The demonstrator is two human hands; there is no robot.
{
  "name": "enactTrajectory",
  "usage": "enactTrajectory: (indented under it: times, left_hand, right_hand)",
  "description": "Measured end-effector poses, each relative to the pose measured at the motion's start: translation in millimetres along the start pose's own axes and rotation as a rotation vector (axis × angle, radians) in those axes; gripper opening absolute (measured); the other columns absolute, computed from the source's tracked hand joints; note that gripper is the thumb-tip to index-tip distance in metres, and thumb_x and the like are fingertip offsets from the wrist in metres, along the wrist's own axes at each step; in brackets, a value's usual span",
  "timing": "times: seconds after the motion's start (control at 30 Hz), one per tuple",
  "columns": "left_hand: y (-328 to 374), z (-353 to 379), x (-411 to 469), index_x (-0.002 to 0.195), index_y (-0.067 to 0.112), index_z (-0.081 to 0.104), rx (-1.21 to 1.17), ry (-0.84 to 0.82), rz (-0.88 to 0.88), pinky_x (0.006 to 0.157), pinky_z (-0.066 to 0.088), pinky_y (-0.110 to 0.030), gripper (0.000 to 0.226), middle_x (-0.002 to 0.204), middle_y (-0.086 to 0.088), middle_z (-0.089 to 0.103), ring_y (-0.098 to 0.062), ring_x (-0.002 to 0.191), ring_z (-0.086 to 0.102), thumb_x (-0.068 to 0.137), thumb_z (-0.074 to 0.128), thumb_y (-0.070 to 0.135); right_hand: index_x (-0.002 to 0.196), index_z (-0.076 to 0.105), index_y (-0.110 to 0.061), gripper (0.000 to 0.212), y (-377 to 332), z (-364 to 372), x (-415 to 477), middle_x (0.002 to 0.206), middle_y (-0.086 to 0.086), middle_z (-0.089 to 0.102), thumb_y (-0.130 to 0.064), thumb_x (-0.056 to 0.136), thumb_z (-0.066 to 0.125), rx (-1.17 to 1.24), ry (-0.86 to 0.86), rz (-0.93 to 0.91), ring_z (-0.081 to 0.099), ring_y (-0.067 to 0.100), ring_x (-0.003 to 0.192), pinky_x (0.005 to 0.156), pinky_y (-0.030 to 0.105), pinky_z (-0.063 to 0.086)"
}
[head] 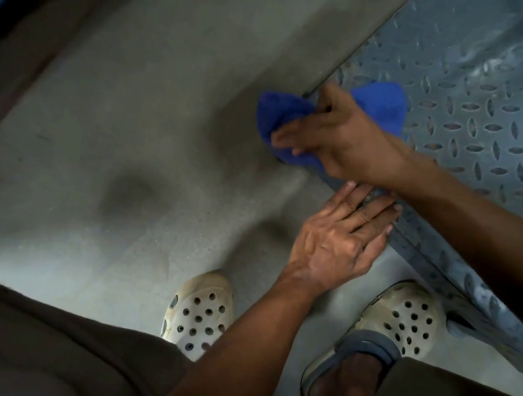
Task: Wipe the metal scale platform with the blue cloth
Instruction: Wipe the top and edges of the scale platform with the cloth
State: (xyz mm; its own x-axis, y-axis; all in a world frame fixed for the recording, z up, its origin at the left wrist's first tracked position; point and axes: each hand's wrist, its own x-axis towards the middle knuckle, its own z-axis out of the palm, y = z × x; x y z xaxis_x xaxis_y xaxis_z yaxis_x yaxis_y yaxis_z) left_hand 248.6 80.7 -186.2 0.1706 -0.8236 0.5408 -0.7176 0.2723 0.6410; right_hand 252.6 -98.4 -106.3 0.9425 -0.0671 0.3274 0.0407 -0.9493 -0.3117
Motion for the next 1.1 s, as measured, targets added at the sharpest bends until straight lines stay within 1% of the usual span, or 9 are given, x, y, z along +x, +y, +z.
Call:
enactTrajectory:
  times: [0.3, 0.43, 0.5, 0.6, 0.67, 0.8, 0.93, 1.0, 1.1]
  left_hand:
    - [2.6, 4.1, 0.2, 0.133, 0.004, 0.075, -0.032, 0.018, -0.034, 0.126, 0.040, -0.052, 0.032, 0.146, -0.012, 0.067, -0.034, 0.148, 0.053, 0.102, 0.070, 0.012]
    - [4.6, 2.8, -0.8, 0.132, 0.005, 0.076, -0.017, 0.015, -0.036, 0.127, 0.039, -0.050, 0.032, 0.146, -0.011, 0.067, -0.032, 0.147, 0.055, 0.101, 0.071, 0.013]
    - [3.2, 4.0, 0.7, 0.133, 0.005, 0.075, -0.039, 0.007, -0.050, 0.127, 0.037, -0.050, 0.032, 0.148, -0.010, 0.066, -0.031, 0.150, 0.052, 0.102, 0.070, 0.013]
    - [4.3, 1.5, 0.9, 0.133, 0.007, 0.075, -0.033, -0.006, -0.052, 0.127, 0.038, -0.050, 0.032, 0.149, -0.008, 0.066, -0.029, 0.151, 0.050, 0.102, 0.070, 0.013]
    - [2.1, -0.6, 4.5, 0.131, 0.008, 0.077, -0.051, -0.015, -0.046, 0.126, 0.039, -0.049, 0.030, 0.147, -0.006, 0.067, -0.027, 0.151, 0.050, 0.102, 0.070, 0.013]
    - [-1.3, -5.4, 16.1, 0.127, 0.012, 0.079, -0.009, 0.036, -0.151, 0.126, 0.039, -0.050, 0.028, 0.150, -0.007, 0.065, -0.027, 0.153, 0.048, 0.101, 0.071, 0.015]
    - [-32.6, -14.4, 46.7, 0.121, 0.012, 0.082, 0.137, 0.190, -0.218, 0.126, 0.040, -0.049, 0.024, 0.145, -0.012, 0.068, -0.032, 0.147, 0.054, 0.099, 0.070, 0.013]
    - [-46.3, -16.5, 58.5, 0.117, 0.009, 0.083, 0.172, 0.264, -0.243, 0.125, 0.042, -0.048, 0.024, 0.139, -0.012, 0.072, -0.034, 0.142, 0.060, 0.098, 0.069, 0.009]
    - [-51.6, -15.7, 62.7, 0.118, 0.008, 0.083, 0.202, 0.278, -0.245, 0.124, 0.043, -0.048, 0.029, 0.137, -0.010, 0.074, -0.032, 0.139, 0.063, 0.098, 0.061, 0.012]
  right_hand:
    - [0.132, 0.073, -0.006, 0.034, 3.8, -12.5, 5.0, 0.124, 0.005, 0.079, 0.000, 0.101, 0.059, -0.112, -0.039, -0.047, 0.068, 0.032, 0.078, 0.083, 0.050, 0.044]
    - [0.129, 0.075, -0.007, 0.034, 2.8, -15.1, -1.8, 0.129, 0.003, 0.077, -0.009, 0.109, 0.048, -0.082, -0.095, -0.053, 0.053, 0.024, 0.090, 0.090, 0.030, 0.032]
    - [0.133, 0.073, -0.007, 0.038, 3.4, -19.0, -0.4, 0.131, 0.004, 0.076, -0.016, 0.113, 0.042, -0.062, -0.058, 0.026, 0.061, 0.030, 0.085, 0.086, 0.031, 0.034]
    - [0.133, 0.074, -0.009, 0.031, 6.3, -13.7, -4.5, 0.132, 0.002, 0.075, -0.011, 0.108, 0.055, -0.064, -0.066, 0.030, 0.064, 0.030, 0.084, 0.087, 0.027, 0.031]
    - [0.132, 0.075, -0.012, 0.030, 10.7, -19.6, -1.6, 0.135, -0.002, 0.073, -0.011, 0.105, 0.062, -0.033, -0.056, 0.108, 0.066, 0.021, 0.093, 0.091, 0.023, 0.029]
    - [0.138, 0.072, -0.021, 0.032, 39.3, -34.9, -14.2, 0.142, -0.009, 0.067, -0.028, 0.107, 0.068, -0.071, 0.107, 0.361, 0.063, 0.004, 0.109, 0.090, 0.035, 0.033]
    - [0.140, 0.067, -0.033, 0.031, 69.1, -43.8, -23.4, 0.145, -0.009, 0.066, -0.036, 0.109, 0.062, -0.218, 0.233, 0.565, 0.069, 0.014, 0.123, 0.095, 0.040, 0.031]
    - [0.138, 0.069, -0.037, 0.031, 61.7, -40.7, -13.6, 0.145, -0.013, 0.066, -0.029, 0.109, 0.059, -0.234, 0.225, 0.503, 0.072, 0.018, 0.110, 0.093, 0.044, 0.035]
    - [0.140, 0.068, -0.038, 0.041, 43.0, -24.0, -10.4, 0.153, -0.017, 0.058, -0.020, 0.106, 0.052, -0.202, -0.003, 0.196, 0.066, 0.022, 0.101, 0.088, 0.046, 0.039]
